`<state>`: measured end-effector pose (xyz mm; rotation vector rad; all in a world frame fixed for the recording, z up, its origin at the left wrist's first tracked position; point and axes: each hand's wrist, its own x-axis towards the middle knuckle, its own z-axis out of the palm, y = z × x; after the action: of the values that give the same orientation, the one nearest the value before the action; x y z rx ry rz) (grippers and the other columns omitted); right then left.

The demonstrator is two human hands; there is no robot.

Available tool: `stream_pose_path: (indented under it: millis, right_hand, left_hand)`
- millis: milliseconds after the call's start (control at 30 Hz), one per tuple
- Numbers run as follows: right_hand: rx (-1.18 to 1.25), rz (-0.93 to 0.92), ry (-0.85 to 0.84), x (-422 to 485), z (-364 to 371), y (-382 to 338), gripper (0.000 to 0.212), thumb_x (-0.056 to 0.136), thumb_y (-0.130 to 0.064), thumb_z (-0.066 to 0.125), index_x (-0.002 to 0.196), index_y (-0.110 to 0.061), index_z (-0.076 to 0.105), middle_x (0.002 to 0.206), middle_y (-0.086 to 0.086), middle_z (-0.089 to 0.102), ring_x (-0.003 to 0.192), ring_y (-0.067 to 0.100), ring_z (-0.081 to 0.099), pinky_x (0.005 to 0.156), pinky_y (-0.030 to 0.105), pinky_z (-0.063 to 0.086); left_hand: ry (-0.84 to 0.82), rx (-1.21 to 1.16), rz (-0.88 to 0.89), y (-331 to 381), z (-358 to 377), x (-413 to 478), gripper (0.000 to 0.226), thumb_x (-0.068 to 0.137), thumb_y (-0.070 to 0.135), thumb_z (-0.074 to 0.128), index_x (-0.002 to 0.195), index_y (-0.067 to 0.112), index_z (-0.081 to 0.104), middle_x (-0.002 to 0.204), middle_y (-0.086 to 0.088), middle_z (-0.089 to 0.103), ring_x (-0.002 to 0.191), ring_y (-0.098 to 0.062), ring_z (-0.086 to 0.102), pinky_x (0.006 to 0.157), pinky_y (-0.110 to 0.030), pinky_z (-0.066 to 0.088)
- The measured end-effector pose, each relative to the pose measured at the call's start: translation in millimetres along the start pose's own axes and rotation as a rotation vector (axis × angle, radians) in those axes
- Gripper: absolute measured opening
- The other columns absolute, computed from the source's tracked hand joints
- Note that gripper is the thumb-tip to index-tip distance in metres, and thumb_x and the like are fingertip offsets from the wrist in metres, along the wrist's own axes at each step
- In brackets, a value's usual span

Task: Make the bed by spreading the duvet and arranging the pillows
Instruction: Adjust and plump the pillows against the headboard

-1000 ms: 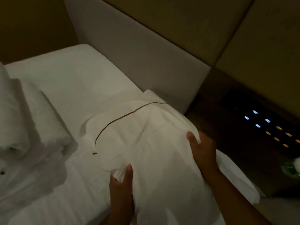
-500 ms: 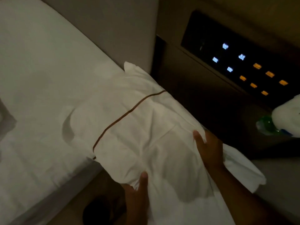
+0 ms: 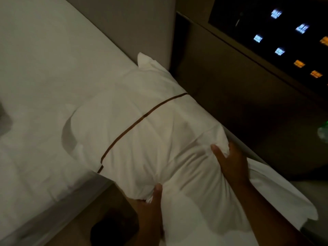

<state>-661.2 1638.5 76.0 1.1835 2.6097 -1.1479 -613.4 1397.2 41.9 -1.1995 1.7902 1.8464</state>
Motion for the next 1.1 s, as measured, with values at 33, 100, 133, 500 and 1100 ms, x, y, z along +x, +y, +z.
stream_pose_path:
  millis: [33,100,133,500,1100]
  right_hand:
    - [-0.03,0.0,-0.007,-2.7,-2.5,-2.7,0.078,0.077,-0.072,0.054,0.129,-0.015,0.052,0.125,0.011,0.061,0.115,0.033,0.058,0.098,0.049,0.047]
    - [-0.106,-0.006,-0.025,-12.2,-9.7,-10.5,0.076,0.08,-0.07,0.052,0.131,-0.014,0.049,0.126,0.013,0.059,0.115,0.034,0.057,0.098,0.049,0.046]
    - [-0.126,-0.022,-0.022,-18.3,-14.7,-15.9,0.075,0.081,-0.069,0.052,0.131,-0.014,0.047,0.127,0.014,0.058,0.115,0.034,0.056,0.097,0.048,0.046]
    - [-0.058,-0.362,-0.224,-130.7,-61.5,-177.5,0.063,0.085,-0.054,0.061,0.132,-0.015,0.045,0.13,0.014,0.049,0.118,0.031,0.052,0.098,0.039,0.045]
    - [-0.317,-1.167,-0.366,-358.9,-21.4,-469.0,0.05,0.089,-0.051,0.054,0.126,-0.019,0.045,0.127,0.004,0.052,0.11,0.024,0.058,0.089,0.038,0.05]
  left_hand:
    - [-0.01,-0.012,-0.013,4.3,-5.0,-1.2,0.104,0.071,0.045,0.078,0.151,0.027,0.015,0.155,-0.006,0.031,0.138,-0.031,0.036,0.114,-0.048,0.031]
    - [-0.011,-0.024,-0.01,22.9,-18.5,-14.5,0.109,0.064,0.051,0.08,0.15,0.03,0.017,0.154,-0.003,0.033,0.138,-0.031,0.037,0.113,-0.051,0.033]
    - [-0.017,-0.03,-0.009,31.2,-27.9,-19.3,0.107,0.062,0.051,0.08,0.149,0.028,0.022,0.151,-0.003,0.037,0.134,-0.03,0.041,0.111,-0.051,0.035]
    - [-0.019,0.275,0.414,190.8,-124.3,-107.6,0.087,0.064,0.065,0.075,0.131,0.018,0.048,0.111,-0.008,0.06,0.094,-0.022,0.062,0.081,-0.04,0.055]
    - [0.348,0.618,0.871,385.2,-428.8,-218.8,0.063,0.081,0.042,0.072,0.135,0.018,0.05,0.124,-0.003,0.059,0.101,-0.018,0.06,0.086,-0.029,0.049]
